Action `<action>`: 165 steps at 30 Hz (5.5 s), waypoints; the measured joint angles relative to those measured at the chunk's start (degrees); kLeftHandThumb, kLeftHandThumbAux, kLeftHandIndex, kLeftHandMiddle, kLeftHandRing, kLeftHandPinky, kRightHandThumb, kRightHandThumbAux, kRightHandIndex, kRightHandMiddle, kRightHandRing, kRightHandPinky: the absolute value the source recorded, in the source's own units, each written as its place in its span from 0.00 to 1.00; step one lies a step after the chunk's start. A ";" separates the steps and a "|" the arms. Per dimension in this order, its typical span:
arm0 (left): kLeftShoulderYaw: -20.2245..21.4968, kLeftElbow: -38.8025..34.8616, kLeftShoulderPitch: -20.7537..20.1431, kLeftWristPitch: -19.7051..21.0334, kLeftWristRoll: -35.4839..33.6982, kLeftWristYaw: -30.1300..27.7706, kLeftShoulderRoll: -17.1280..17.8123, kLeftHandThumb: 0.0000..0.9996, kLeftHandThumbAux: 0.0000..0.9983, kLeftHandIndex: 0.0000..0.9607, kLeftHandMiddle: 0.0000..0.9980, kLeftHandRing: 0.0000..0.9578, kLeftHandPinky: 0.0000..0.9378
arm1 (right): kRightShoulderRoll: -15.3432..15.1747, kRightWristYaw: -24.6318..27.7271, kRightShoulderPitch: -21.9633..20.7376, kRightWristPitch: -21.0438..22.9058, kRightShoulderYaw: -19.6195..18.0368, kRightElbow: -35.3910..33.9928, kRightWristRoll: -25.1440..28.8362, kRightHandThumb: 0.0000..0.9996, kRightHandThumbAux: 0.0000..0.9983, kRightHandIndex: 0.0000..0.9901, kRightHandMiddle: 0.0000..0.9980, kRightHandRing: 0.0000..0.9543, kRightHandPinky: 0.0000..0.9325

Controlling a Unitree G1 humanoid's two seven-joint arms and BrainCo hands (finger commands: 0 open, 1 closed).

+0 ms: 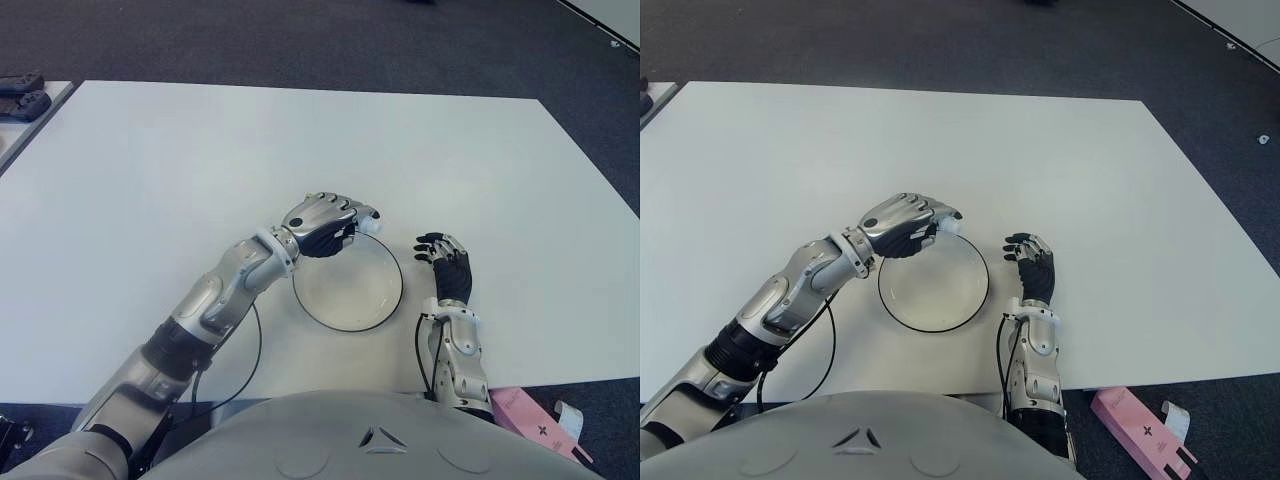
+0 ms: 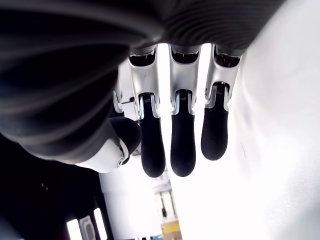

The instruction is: Put the toothpaste on the table into the plate.

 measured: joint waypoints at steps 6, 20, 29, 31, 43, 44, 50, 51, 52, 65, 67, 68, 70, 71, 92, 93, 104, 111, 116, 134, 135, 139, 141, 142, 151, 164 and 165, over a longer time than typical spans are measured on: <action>-0.95 1.31 -0.11 -1.84 1.44 0.31 0.17 0.75 0.70 0.46 0.89 0.92 0.92 | 0.02 -0.16 0.14 0.26 0.01 -0.28 0.09 0.71 0.72 0.43 0.49 0.51 0.54; -3.76 4.49 3.29 -2.86 2.65 1.48 0.31 0.74 0.70 0.46 0.89 0.93 0.95 | 0.04 -0.23 0.32 0.44 0.10 -0.54 0.10 0.71 0.72 0.43 0.49 0.51 0.54; 0.19 -5.22 11.30 -1.99 -5.52 -2.64 2.84 0.73 0.70 0.46 0.80 0.84 0.80 | 0.03 -0.21 0.41 0.38 0.15 -0.51 0.08 0.71 0.72 0.43 0.50 0.51 0.54; 0.90 -6.72 12.62 -2.03 -7.73 -3.41 3.25 0.73 0.70 0.46 0.77 0.81 0.77 | 0.03 -0.21 0.42 0.38 0.15 -0.44 0.07 0.71 0.72 0.43 0.50 0.51 0.54; 4.35 -16.31 14.96 0.73 -15.97 -12.04 6.31 0.42 0.58 0.31 0.68 0.71 0.68 | 0.04 -0.21 0.43 0.37 0.13 -0.31 0.07 0.71 0.72 0.43 0.49 0.51 0.54; 4.50 -16.61 14.92 1.16 -15.97 -12.64 6.52 0.38 0.56 0.28 0.67 0.70 0.67 | 0.04 -0.20 0.43 0.37 0.13 -0.31 0.07 0.71 0.72 0.43 0.49 0.51 0.54; 4.63 -17.70 14.98 3.02 -15.93 -14.70 7.16 0.21 0.50 0.05 0.23 0.27 0.30 | 0.04 -0.21 0.42 0.38 0.12 -0.34 0.07 0.71 0.72 0.43 0.49 0.51 0.53; 4.73 -17.89 15.09 3.23 -16.01 -14.84 7.17 0.19 0.50 0.03 0.16 0.20 0.25 | 0.04 -0.21 0.41 0.39 0.12 -0.34 0.07 0.71 0.72 0.43 0.49 0.51 0.53; 4.85 -18.07 15.25 3.38 -16.17 -14.86 7.17 0.18 0.49 0.03 0.13 0.17 0.22 | 0.04 -0.21 0.41 0.39 0.12 -0.34 0.07 0.71 0.72 0.43 0.49 0.51 0.53; 8.16 -19.62 17.79 1.65 -21.58 -14.72 7.36 0.11 0.40 0.00 0.00 0.00 0.00 | 0.04 -0.27 0.26 0.44 0.07 -0.31 0.05 0.71 0.72 0.43 0.49 0.51 0.54; 8.42 -19.60 17.77 1.19 -21.61 -14.72 7.38 0.11 0.39 0.00 0.00 0.00 0.00 | 0.04 -0.27 0.27 0.46 0.10 -0.31 0.02 0.71 0.72 0.43 0.49 0.52 0.54; 8.55 -19.57 17.75 1.06 -21.61 -14.72 7.41 0.12 0.38 0.00 0.00 0.00 0.00 | 0.04 -0.27 0.27 0.47 0.12 -0.32 -0.01 0.71 0.72 0.43 0.49 0.52 0.54; 8.83 -19.48 17.71 0.89 -21.61 -14.73 7.62 0.12 0.38 0.00 0.00 0.00 0.00 | 0.04 -0.27 0.28 0.48 0.17 -0.36 -0.05 0.71 0.72 0.43 0.49 0.52 0.54; 8.93 -19.45 17.70 0.87 -21.61 -14.73 7.71 0.12 0.38 0.00 0.00 0.00 0.00 | 0.04 -0.27 0.28 0.48 0.18 -0.37 -0.05 0.71 0.72 0.43 0.49 0.52 0.54; 10.14 -19.02 18.69 -0.07 -20.94 -12.39 6.26 0.14 0.40 0.00 0.00 0.00 0.00 | 0.04 -0.21 0.31 0.46 0.22 -0.35 -0.04 0.71 0.72 0.43 0.50 0.51 0.54; 10.32 -19.02 18.97 0.20 -20.94 -12.17 6.05 0.15 0.40 0.00 0.00 0.00 0.00 | 0.04 -0.21 0.32 0.46 0.24 -0.36 -0.05 0.71 0.72 0.43 0.50 0.51 0.54; 11.98 -18.58 19.85 0.30 -18.63 -6.64 3.90 0.16 0.43 0.00 0.00 0.00 0.03 | 0.03 -0.27 0.39 0.46 0.27 -0.36 -0.20 0.71 0.72 0.43 0.50 0.51 0.54; 13.08 -16.88 20.16 -1.47 -18.80 -1.51 1.20 0.16 0.45 0.00 0.00 0.00 0.09 | 0.03 -0.20 0.39 0.46 0.23 -0.36 -0.15 0.71 0.72 0.43 0.49 0.51 0.54; 14.10 -15.45 20.19 -2.71 -19.49 0.30 0.16 0.16 0.46 0.00 0.00 0.00 0.10 | 0.03 -0.14 0.38 0.45 0.18 -0.35 -0.04 0.71 0.72 0.43 0.49 0.51 0.54; 16.26 -8.77 20.13 -4.56 -14.12 11.65 -4.31 0.15 0.52 0.00 0.00 0.02 0.15 | 0.03 0.45 0.07 -0.06 -0.12 0.32 0.11 0.71 0.72 0.43 0.49 0.51 0.53; 16.31 -8.53 20.16 -4.24 -13.48 12.43 -4.66 0.14 0.53 0.00 0.00 0.02 0.15 | 0.03 0.52 0.07 -0.10 -0.14 0.38 0.11 0.71 0.72 0.43 0.49 0.51 0.54; 16.84 -8.08 20.44 -2.52 -11.86 15.43 -6.41 0.17 0.58 0.00 0.01 0.03 0.14 | 0.03 0.64 0.11 -0.25 -0.24 0.39 0.11 0.71 0.72 0.43 0.49 0.51 0.54; 17.65 -7.71 20.70 -1.35 -11.91 16.45 -7.29 0.18 0.59 0.00 0.01 0.04 0.14 | 0.03 0.64 0.18 -0.26 -0.29 0.25 0.12 0.71 0.72 0.43 0.49 0.51 0.54; 18.29 -7.32 20.89 -0.94 -12.02 16.85 -7.56 0.19 0.60 0.00 0.02 0.04 0.15 | 0.03 0.64 0.23 -0.27 -0.30 0.16 0.13 0.71 0.72 0.43 0.49 0.51 0.54; 22.82 0.53 21.87 2.57 -12.62 22.50 -8.98 0.24 0.72 0.05 0.07 0.09 0.18 | 0.09 0.22 0.95 0.55 -0.29 -1.32 0.15 0.71 0.72 0.43 0.50 0.52 0.54; 21.17 0.56 24.43 12.72 -10.26 25.50 -15.10 0.26 0.73 0.07 0.12 0.14 0.24 | 0.17 -0.14 1.78 2.50 -0.05 -3.89 -0.21 0.71 0.72 0.43 0.50 0.52 0.54; 21.09 0.20 24.59 13.31 -10.13 25.50 -15.32 0.26 0.73 0.07 0.12 0.14 0.24 | 0.20 -0.15 1.93 2.62 -0.06 -4.21 -0.19 0.71 0.72 0.43 0.50 0.52 0.54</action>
